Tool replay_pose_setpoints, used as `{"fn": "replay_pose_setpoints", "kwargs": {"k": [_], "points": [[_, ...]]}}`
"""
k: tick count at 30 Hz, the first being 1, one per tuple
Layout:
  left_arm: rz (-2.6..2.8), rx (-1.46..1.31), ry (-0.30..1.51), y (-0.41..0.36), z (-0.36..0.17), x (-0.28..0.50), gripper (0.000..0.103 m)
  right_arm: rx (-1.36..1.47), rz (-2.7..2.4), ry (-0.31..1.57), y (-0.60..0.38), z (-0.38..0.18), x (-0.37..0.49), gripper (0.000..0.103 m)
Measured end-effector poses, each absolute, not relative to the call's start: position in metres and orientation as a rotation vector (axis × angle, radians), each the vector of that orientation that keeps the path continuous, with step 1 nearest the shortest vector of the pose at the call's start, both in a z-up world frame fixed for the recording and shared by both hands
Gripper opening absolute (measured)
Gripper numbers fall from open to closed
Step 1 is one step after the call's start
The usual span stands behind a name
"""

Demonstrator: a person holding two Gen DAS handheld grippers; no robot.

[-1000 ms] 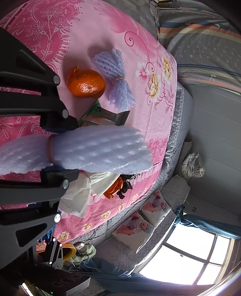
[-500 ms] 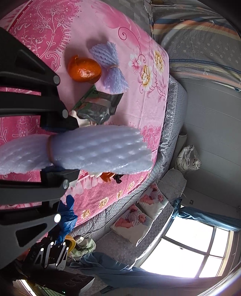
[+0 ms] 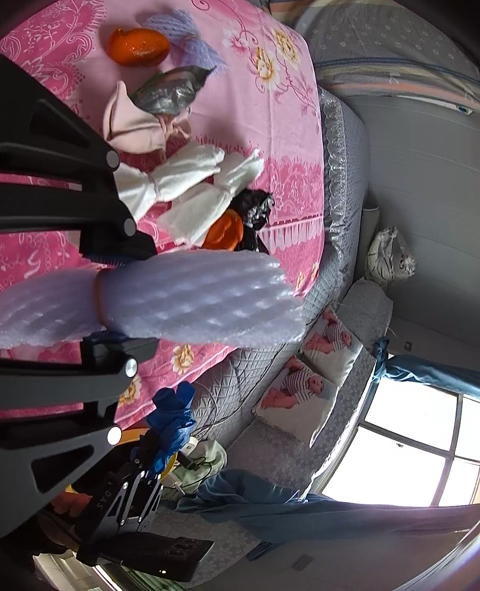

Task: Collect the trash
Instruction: 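Carry the foam net and blue glove to the yellow bin and release both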

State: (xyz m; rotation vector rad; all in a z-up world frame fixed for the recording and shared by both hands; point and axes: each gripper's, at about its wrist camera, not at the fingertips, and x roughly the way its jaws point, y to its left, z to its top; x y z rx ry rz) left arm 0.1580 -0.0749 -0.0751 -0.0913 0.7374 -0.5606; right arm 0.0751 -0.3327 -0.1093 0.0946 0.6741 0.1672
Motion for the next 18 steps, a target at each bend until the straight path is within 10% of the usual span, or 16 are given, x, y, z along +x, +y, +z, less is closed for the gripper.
{"fn": "replay_pose_setpoints", "kwargs": {"k": [18], "points": [[-0.802,0.048,0.813,-0.229,-0.093,0.14,0.026,0.236,-0.183,0.669,-0.462,-0.128,0.027,0.016]]}}
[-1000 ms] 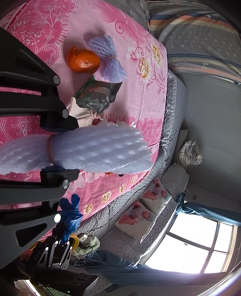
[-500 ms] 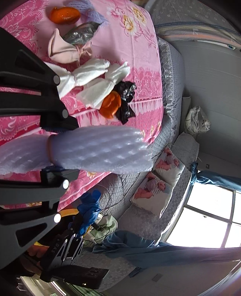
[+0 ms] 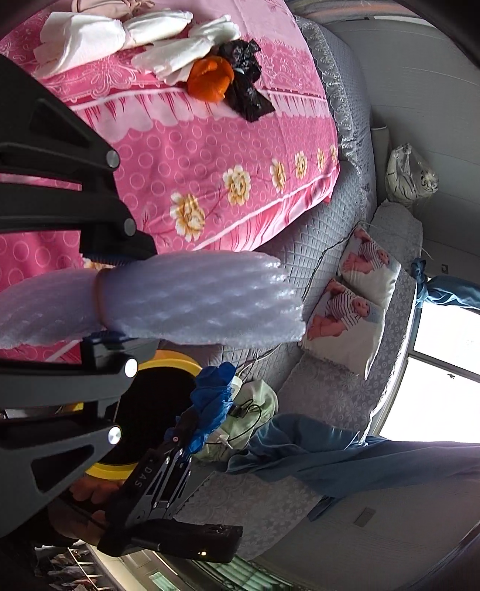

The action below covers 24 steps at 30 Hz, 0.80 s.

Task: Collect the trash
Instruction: 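Carry the foam net and blue glove to the yellow bin and release both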

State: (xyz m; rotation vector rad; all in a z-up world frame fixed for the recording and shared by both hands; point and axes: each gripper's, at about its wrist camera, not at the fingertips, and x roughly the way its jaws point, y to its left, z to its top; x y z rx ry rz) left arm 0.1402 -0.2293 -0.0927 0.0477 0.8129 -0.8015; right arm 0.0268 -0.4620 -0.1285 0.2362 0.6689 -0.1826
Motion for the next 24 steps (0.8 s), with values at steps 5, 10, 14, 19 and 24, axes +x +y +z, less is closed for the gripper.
{"fn": "replay_pose_setpoints", "kwargs": {"k": [5,10,14,19,24], "points": [[-0.853,0.084,0.845,-0.269,-0.104,0.128,0.026,0.269,-0.265,0.681,-0.49,-0.137,0.016,0.016],[-0.91,0.133,0.876,-0.304,-0.113,0.112,0.026,0.281,-0.323,0.674,-0.508,-0.138,0.005,0.016],[-0.955,0.161,0.893,-0.329,-0.118,0.104,0.026,0.292,-0.367,0.672,-0.523,-0.139,-0.002,0.016],[-0.989,0.192,0.893,-0.357,-0.121,0.098,0.026,0.316,-0.413,0.679,-0.541,-0.143,-0.012,0.017],[-1.015,0.203,0.91,-0.379,-0.132,0.093,0.026,0.333,-0.436,0.698,-0.551,-0.152,-0.016,0.017]]}}
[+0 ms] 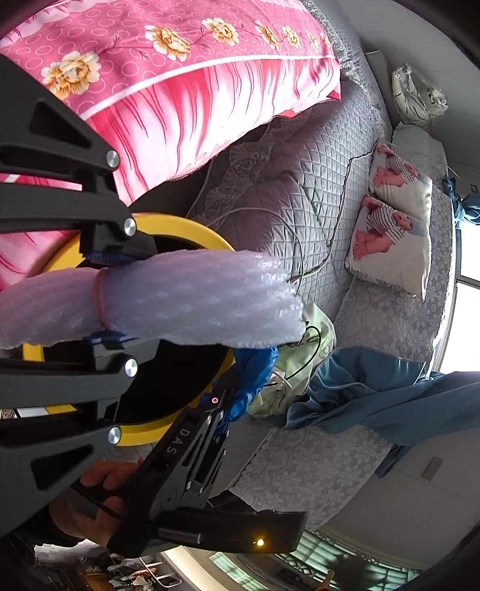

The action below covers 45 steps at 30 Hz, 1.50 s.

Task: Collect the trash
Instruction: 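Carry the foam net and blue glove to the yellow bin and release both, then grasp the purple foam net with the left tool while the right tool grasps white tissue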

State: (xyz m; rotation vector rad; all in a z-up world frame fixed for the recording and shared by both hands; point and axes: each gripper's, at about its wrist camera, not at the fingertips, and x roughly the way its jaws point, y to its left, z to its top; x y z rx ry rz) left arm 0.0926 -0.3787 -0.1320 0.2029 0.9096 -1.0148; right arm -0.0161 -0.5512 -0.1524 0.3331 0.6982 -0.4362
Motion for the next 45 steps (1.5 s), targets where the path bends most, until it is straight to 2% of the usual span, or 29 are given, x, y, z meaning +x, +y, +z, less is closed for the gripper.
{"fn": "replay_pose_setpoints", "kwargs": {"k": [17,20,22,23,24,27,28,38,45], "points": [[-1.075,0.211,0.983,-0.406,-0.164,0.081,0.027,0.404,-0.436,0.762,-0.566,-0.184,-0.018,0.018],[-1.07,0.208,0.98,-0.405,-0.164,0.081,0.031,0.404,-0.443,0.766,-0.567,-0.185,-0.018,0.018],[-1.058,0.201,0.978,-0.403,-0.163,0.082,0.046,0.414,-0.444,0.77,-0.569,-0.186,-0.017,0.019],[-1.05,0.194,0.977,-0.402,-0.163,0.083,0.05,0.418,-0.446,0.772,-0.571,-0.186,-0.017,0.019],[-1.045,0.188,0.976,-0.401,-0.162,0.083,0.054,0.422,-0.449,0.774,-0.571,-0.187,-0.017,0.022],[-1.033,0.179,0.97,-0.397,-0.16,0.086,0.061,0.441,-0.456,0.775,-0.576,-0.188,-0.018,0.037],[-1.027,0.171,0.97,-0.396,-0.159,0.087,0.064,0.446,-0.461,0.774,-0.577,-0.188,-0.019,0.038],[-0.96,0.068,0.937,-0.36,-0.142,0.111,0.064,0.426,-0.475,0.759,-0.571,-0.175,-0.017,0.038],[-0.829,0.006,0.852,-0.303,-0.117,0.14,0.064,0.365,-0.393,0.726,-0.54,-0.152,0.001,0.038]]}}
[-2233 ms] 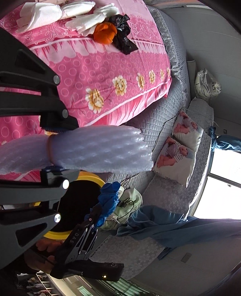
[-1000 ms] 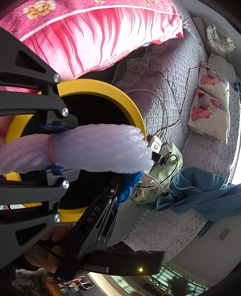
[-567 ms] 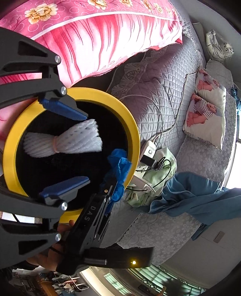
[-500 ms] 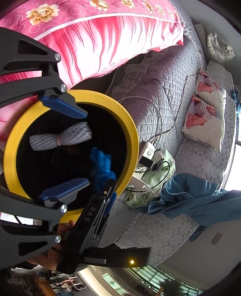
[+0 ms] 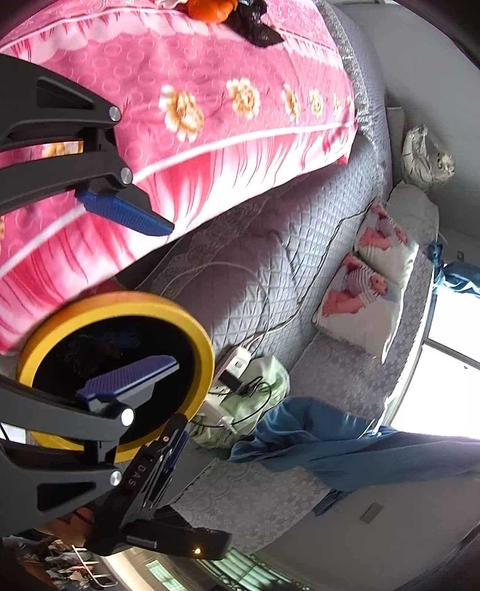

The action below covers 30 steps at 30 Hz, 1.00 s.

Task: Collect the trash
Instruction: 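Grasp the purple foam net with the left tool while the right tool grasps white tissue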

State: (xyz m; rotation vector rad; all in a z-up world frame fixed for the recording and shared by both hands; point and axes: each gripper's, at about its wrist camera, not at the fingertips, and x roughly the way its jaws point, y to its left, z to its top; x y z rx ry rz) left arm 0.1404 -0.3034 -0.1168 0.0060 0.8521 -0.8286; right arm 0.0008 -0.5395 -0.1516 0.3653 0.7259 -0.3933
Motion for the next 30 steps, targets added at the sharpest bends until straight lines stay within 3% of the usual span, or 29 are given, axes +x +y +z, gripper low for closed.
{"fn": "replay_pose_setpoints", "kwargs": {"k": [12,20,30], "points": [[-0.49,-0.07,0.719,-0.117,-0.084,0.191,0.067,0.228,-0.017,0.681,-0.401,-0.113,0.082,0.038],[-0.245,-0.141,0.665,0.016,-0.076,0.208,0.071,0.128,0.272,0.71,-0.279,-0.106,0.123,0.044],[-0.061,-0.176,0.682,0.122,-0.102,0.219,0.071,0.02,0.47,0.782,-0.174,-0.115,0.143,0.046]]}}
